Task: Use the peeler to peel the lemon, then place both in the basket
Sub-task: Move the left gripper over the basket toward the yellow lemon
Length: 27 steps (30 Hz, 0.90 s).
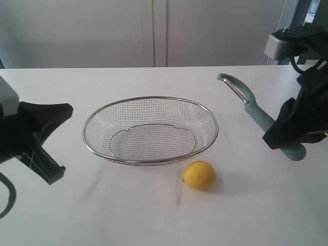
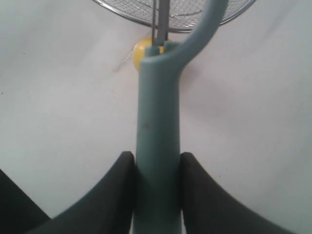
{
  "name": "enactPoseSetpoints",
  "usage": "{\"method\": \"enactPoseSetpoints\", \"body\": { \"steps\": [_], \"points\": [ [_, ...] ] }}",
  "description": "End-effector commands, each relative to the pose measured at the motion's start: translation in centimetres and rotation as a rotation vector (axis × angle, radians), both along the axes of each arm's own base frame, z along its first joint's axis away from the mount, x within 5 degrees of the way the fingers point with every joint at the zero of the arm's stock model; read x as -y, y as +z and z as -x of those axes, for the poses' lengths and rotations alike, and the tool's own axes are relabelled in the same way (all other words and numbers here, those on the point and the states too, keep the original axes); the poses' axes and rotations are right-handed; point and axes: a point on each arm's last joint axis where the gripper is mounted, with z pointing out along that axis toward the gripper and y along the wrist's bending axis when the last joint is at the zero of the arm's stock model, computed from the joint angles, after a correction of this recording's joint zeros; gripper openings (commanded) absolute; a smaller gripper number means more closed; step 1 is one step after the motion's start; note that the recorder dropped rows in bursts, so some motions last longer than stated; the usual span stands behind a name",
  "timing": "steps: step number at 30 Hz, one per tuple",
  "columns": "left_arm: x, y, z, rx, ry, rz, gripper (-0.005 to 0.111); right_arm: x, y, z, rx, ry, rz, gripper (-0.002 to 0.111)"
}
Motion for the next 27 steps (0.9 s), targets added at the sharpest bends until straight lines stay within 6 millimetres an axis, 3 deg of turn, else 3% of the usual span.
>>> {"method": "enactPoseSetpoints", "body": {
  "steps": [1,12,18,27],
  "points": [
    [1.9,-0.7,-0.7,-0.059,-0.067,-0.003,0.000,0.2,0.1,0.0,0.007,-0.020,-0.010,0.000],
    [7.5,-3.0,-1.6,-0.232,-0.208,-0.230,0.000,0.2,0.1,0.0,0.007,-0.020,-0.010,0.000],
    [11.1,-3.0,-2.3,-0.273,-0.242,-0.326,0.000,0.2,0.1,0.0,0.007,-0.020,-0.010,0.000],
    [15.8,-4.6,-3.8,-0.401,-0.189,-0.555,0.000,0.2,0.1,0.0,0.007,-0.020,-0.010,0.000]
  ]
}}
